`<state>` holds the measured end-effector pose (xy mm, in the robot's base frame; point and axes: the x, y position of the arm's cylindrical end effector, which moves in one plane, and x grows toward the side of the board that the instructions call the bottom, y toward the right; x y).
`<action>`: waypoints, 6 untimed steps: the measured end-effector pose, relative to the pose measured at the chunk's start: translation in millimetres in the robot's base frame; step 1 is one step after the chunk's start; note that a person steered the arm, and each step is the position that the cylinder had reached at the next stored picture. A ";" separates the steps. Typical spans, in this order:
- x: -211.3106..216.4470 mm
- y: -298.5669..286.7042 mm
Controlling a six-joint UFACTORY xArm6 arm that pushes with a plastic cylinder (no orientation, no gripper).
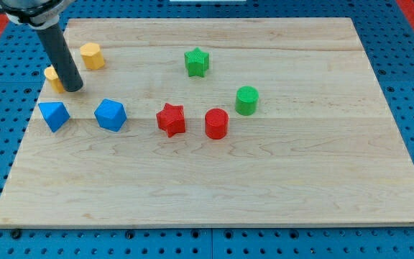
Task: Move the yellow heart to the left of the green star
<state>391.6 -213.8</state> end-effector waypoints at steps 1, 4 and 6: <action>15.9 -25.5; -41.2 -24.8; -41.2 62.1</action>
<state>350.4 -151.7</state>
